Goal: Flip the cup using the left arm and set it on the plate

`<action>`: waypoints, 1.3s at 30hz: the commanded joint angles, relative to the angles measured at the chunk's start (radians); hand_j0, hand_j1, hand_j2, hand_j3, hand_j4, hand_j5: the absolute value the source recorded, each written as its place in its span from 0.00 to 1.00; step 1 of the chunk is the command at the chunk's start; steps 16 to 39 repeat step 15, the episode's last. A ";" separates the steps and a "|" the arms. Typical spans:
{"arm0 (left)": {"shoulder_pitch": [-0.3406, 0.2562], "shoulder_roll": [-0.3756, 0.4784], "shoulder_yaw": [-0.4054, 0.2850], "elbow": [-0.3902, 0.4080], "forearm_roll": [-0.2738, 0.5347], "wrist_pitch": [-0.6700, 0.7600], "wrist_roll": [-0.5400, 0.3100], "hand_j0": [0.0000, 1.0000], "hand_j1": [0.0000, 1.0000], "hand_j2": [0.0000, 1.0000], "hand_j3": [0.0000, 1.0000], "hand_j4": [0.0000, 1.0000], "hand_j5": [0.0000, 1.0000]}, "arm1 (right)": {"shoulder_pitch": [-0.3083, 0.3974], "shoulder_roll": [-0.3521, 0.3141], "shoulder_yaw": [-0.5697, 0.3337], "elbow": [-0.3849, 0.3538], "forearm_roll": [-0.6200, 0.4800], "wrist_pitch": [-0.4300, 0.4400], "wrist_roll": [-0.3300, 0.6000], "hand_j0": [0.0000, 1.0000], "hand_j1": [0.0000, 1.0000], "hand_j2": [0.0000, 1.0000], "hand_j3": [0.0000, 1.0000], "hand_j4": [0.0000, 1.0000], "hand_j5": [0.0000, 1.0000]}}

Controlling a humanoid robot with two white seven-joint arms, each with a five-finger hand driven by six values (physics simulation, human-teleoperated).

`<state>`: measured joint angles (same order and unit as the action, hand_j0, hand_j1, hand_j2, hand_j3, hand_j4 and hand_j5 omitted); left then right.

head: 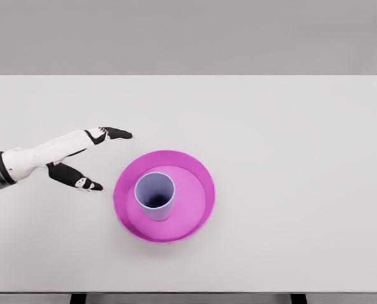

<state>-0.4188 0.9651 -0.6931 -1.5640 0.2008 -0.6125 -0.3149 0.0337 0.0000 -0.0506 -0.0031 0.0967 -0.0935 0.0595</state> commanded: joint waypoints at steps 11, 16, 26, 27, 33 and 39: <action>0.002 0.011 0.138 0.222 0.017 0.002 0.000 1.00 1.00 1.00 1.00 1.00 1.00 | 0.000 0.000 0.000 0.000 0.000 0.000 0.000 1.00 1.00 1.00 1.00 1.00 1.00; 0.002 0.007 0.139 0.220 0.012 0.002 -0.003 1.00 1.00 1.00 1.00 1.00 1.00 | 0.000 0.000 0.000 0.000 0.000 0.000 0.000 1.00 1.00 1.00 1.00 1.00 1.00; 0.002 0.007 0.139 0.220 0.012 0.002 -0.003 1.00 1.00 1.00 1.00 1.00 1.00 | 0.000 0.000 0.000 0.000 0.000 0.000 0.000 1.00 1.00 1.00 1.00 1.00 1.00; 0.002 0.007 0.139 0.220 0.012 0.002 -0.003 1.00 1.00 1.00 1.00 1.00 1.00 | 0.000 0.000 0.000 0.000 0.000 0.000 0.000 1.00 1.00 1.00 1.00 1.00 1.00; 0.002 0.007 0.139 0.220 0.012 0.002 -0.003 1.00 1.00 1.00 1.00 1.00 1.00 | 0.000 0.000 0.000 0.000 0.000 0.000 0.000 1.00 1.00 1.00 1.00 1.00 1.00; 0.002 0.007 0.139 0.220 0.012 0.002 -0.003 1.00 1.00 1.00 1.00 1.00 1.00 | 0.000 0.000 0.000 0.000 0.000 0.000 0.000 1.00 1.00 1.00 1.00 1.00 1.00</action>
